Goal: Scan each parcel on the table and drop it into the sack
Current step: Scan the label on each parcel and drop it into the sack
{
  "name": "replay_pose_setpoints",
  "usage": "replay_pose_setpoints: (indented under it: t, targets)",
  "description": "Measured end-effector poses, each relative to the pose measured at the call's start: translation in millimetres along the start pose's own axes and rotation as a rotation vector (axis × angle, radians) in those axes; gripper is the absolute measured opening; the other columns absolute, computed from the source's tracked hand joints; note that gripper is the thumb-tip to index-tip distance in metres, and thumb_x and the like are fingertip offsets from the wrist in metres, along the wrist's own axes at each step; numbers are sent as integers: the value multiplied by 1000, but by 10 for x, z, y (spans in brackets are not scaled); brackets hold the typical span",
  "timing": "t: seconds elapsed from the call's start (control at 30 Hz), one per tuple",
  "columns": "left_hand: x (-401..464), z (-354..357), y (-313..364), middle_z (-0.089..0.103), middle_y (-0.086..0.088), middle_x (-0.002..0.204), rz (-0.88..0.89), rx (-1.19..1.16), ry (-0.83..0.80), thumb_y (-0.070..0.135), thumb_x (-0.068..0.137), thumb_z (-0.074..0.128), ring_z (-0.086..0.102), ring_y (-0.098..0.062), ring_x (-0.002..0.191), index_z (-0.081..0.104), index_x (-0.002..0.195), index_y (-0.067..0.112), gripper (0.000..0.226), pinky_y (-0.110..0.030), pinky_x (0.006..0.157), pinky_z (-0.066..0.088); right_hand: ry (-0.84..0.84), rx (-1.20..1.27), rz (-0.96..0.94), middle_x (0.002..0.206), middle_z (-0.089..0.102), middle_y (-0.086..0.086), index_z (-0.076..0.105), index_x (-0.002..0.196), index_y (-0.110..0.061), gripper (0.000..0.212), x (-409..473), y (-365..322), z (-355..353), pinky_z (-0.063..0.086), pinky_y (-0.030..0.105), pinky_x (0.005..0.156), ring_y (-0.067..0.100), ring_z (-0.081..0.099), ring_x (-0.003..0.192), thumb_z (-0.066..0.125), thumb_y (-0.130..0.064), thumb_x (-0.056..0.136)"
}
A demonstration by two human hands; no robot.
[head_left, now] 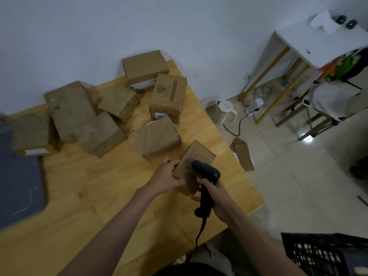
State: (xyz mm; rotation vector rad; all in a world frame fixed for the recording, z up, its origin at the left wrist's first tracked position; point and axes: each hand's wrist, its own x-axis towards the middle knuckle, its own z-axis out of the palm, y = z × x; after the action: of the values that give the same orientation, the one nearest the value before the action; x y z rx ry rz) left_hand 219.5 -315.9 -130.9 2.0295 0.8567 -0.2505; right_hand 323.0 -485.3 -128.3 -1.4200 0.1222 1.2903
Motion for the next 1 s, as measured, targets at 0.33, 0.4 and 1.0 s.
replay_pose_setpoints:
  t: [0.33, 0.4, 1.0]
  targets:
    - [-1422, -91, -1092, 53, 8, 120, -191, -267, 135, 29, 81, 79, 58, -13, 104, 54, 116, 32, 43, -26, 80, 52, -126, -309, -13, 124, 68, 0, 67, 111, -30, 22, -529, 842, 858, 61, 49, 86, 21, 63, 115, 69, -17, 95]
    - [-1656, -89, -1296, 53, 6, 122, -248, -285, 158, 29, 81, 78, 57, -11, 101, 53, 121, 28, 48, -23, 76, 51, -176, -364, -17, 122, 67, -1, 67, 107, -32, 20, -596, 977, 1064, 60, 49, 88, 21, 62, 114, 67, -16, 96]
    - [-2274, 273, -1604, 25, -2, 150, -234, 264, 404, 46, 85, 67, 29, -22, 131, 31, 146, 18, 77, -34, 102, 42, -55, -307, 35, 114, 72, 13, 70, 106, -8, 18, -654, 1490, 1466, 61, 47, 87, 30, 71, 104, 74, -16, 91]
